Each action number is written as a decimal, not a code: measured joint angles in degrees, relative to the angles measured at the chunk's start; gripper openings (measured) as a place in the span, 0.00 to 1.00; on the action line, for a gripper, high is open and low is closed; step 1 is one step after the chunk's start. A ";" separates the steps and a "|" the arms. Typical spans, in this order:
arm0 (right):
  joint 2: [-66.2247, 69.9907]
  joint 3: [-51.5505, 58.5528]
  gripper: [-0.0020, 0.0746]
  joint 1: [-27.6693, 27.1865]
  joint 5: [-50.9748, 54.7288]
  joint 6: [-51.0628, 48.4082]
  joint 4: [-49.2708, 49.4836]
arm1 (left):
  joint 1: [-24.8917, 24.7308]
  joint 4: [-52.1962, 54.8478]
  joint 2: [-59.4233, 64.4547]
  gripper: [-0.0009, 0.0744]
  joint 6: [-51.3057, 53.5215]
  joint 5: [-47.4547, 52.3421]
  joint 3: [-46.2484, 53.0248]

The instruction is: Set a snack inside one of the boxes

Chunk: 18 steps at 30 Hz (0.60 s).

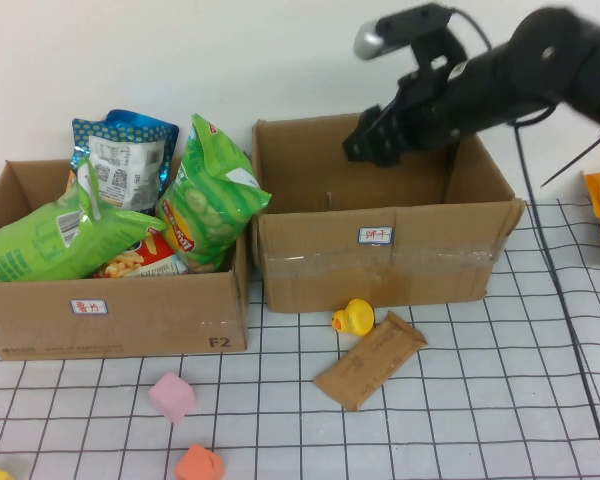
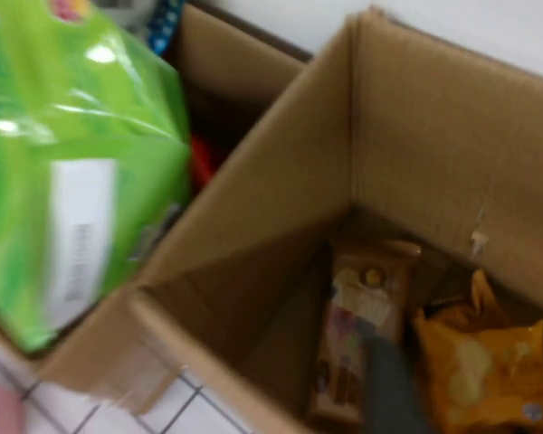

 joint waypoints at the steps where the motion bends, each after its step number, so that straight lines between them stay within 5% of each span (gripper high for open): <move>1: -1.01 0.00 0.53 0.02 1.19 0.00 0.00 | 0.00 0.00 0.00 0.01 0.00 0.00 0.00; 6: -10.66 0.00 0.12 -0.55 4.76 -0.52 0.00 | 0.00 0.00 0.00 0.01 0.00 0.00 0.00; 11: -22.68 3.29 0.04 -0.55 5.69 -3.52 1.94 | 0.00 0.00 0.00 0.01 0.00 0.00 0.00; 18: -45.64 22.94 0.03 -0.55 1.19 -12.24 8.44 | 0.00 0.00 0.00 0.01 0.00 0.00 0.00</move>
